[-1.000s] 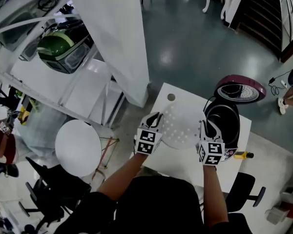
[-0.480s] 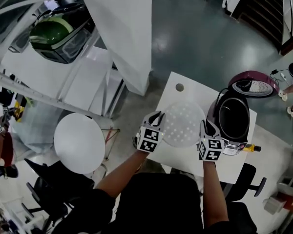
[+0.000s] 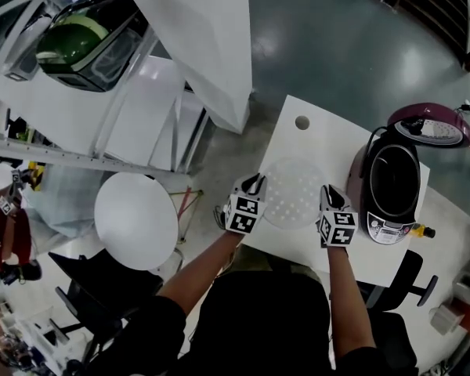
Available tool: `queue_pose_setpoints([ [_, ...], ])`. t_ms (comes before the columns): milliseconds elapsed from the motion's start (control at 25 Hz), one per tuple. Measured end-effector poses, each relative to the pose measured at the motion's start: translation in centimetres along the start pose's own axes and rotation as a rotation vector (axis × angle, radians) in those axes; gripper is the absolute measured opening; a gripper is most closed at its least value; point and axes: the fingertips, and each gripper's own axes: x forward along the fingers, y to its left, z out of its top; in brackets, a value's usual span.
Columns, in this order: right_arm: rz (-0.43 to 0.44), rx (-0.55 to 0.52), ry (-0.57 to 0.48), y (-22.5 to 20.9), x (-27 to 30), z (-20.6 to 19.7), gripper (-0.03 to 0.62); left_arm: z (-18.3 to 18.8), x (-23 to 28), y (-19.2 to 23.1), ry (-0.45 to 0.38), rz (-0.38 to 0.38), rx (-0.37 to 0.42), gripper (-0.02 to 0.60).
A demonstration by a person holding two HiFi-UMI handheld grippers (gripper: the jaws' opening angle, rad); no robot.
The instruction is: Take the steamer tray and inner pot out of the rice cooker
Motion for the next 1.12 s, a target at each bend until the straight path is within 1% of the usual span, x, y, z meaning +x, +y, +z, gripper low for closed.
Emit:
queue_pose_setpoints([
  [200,0.042,0.039,0.051,-0.3,3.3,-2.3,0.031,-2.1,2.6,1.2,0.058,0.020,-0.020,0.043],
  [360,0.027,0.015,0.067,-1.1,5.4,-2.8,0.031,-2.9,4.5,1.7,0.090,0.007,-0.061,0.043],
  [440,0.023,0.003,0.073,-1.2,6.2,-3.2,0.031,-3.5,5.2,1.9,0.107,-0.001,-0.068,0.043],
  [640,0.026,-0.004,0.099,-1.8,8.2,-4.2,0.031,-4.7,6.8,2.3,0.141,-0.016,-0.072,0.044],
  [760,0.019,-0.014,0.091,-2.3,8.9,-4.9,0.031,-5.3,7.7,2.1,0.154,-0.029,-0.073,0.046],
  [1000,0.007,-0.001,0.106,-3.0,9.7,-6.3,0.031,-6.0,9.1,1.8,0.175,-0.045,-0.057,0.046],
  [1120,0.012,0.004,0.104,-3.2,9.9,-6.6,0.031,-6.5,9.5,1.7,0.200,-0.047,-0.045,0.048],
])
